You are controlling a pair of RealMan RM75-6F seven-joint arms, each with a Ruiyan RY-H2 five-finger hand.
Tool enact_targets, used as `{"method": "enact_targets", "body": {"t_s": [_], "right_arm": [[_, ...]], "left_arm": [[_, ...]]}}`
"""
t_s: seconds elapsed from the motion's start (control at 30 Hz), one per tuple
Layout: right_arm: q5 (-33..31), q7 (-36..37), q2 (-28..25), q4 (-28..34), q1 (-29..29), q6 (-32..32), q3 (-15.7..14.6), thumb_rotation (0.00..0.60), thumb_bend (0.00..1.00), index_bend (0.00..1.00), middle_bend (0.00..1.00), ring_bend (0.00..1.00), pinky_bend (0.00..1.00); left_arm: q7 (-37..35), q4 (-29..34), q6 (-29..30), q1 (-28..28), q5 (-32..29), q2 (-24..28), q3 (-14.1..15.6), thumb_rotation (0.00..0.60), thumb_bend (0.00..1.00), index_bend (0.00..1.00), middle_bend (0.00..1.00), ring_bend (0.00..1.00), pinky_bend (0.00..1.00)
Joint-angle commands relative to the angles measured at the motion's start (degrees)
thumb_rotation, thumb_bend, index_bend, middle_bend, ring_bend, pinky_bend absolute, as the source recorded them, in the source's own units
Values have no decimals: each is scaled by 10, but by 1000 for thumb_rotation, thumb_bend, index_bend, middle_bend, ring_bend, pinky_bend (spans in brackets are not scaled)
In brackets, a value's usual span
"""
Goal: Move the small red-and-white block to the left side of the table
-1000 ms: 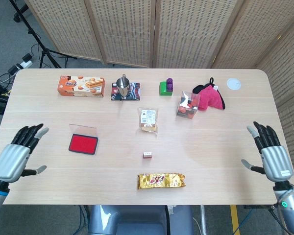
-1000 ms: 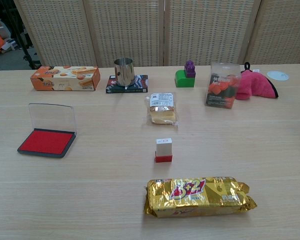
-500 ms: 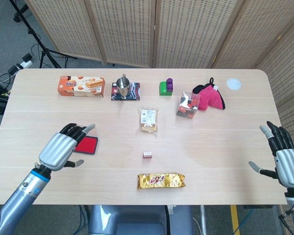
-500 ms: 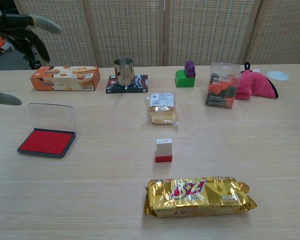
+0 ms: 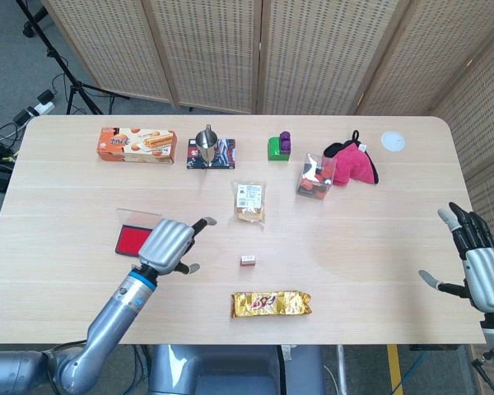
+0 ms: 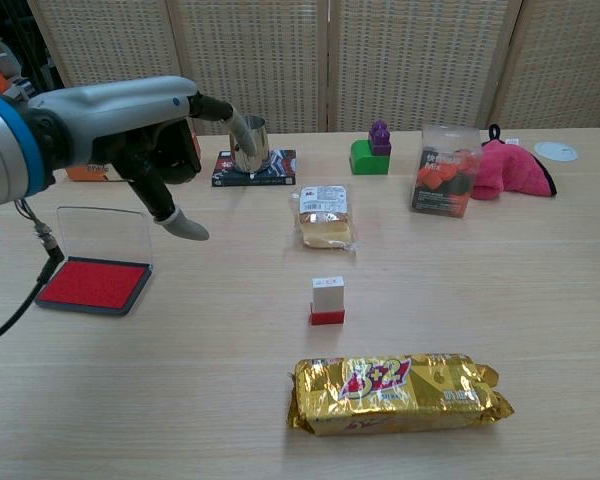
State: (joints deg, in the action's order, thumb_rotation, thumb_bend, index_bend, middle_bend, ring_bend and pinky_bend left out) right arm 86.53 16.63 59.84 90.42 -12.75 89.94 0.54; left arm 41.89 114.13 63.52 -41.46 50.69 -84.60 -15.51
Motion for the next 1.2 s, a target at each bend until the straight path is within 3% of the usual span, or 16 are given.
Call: {"method": "enact_targets", "body": {"t_s": [0.03,0.23,0.43,1.2], "right_arm": [[2,0,-1,1,2,-5,2,600,0,0,0,0,0],[7,-7,1,3,5,-14,8,600,0,0,0,0,0],[10,-13,1,5,8,-23,13,600,0,0,0,0,0],[9,1,-5,4,9,-58,29,600,0,0,0,0,0]], "left_arm": [[56,-12,39,-50,-83,-60,-21,600,147,331,999,1000,1000],[107,-37,89,-98,-169,-120,-38,600,155,381,998,1000,1000],[115,-82,113,-129,-214,-169,-52,600,158,407,999,1000,1000],[66,-261,72,-176,-229,-286,-52,600,174,475,1000,1000,1000]]}}
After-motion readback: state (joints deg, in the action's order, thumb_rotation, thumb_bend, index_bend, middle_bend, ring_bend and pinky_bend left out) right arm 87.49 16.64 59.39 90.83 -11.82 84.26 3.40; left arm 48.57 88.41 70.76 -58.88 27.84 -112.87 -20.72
